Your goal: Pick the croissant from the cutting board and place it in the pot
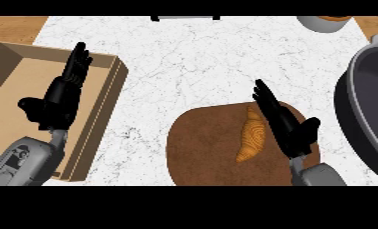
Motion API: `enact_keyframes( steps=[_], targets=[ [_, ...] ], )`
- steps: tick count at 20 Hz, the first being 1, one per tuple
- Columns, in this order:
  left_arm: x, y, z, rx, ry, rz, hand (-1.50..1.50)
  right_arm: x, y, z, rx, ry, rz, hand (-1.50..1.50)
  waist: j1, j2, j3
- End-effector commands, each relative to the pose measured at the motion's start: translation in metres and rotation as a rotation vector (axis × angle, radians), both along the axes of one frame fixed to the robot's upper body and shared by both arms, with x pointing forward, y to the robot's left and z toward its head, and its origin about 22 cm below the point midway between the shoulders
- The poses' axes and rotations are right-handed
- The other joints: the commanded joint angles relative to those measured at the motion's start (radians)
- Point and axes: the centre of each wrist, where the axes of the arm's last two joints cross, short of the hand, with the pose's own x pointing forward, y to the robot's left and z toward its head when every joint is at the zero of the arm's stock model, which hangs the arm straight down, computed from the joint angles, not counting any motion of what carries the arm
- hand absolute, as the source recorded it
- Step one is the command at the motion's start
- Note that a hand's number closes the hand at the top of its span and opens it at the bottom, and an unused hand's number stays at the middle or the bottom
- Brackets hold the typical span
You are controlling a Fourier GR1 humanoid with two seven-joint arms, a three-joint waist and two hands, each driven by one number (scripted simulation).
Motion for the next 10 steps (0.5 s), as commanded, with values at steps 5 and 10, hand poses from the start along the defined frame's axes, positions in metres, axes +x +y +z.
enact_keyframes(
  steps=[5,10],
  targets=[
    [0.014,0.011,0.036,-0.080,-0.085,0.038,0.00,0.063,-0.050,0.134,-0.058,-0.289,0.360,1.50,0.029,0.005,-0.035],
    [0.010,-0.008,0.023,-0.169,-0.040,0.023,0.00,0.070,-0.141,0.167,-0.610,-0.415,0.182,-1.50,0.017,0.015,-0.033]
  ],
)
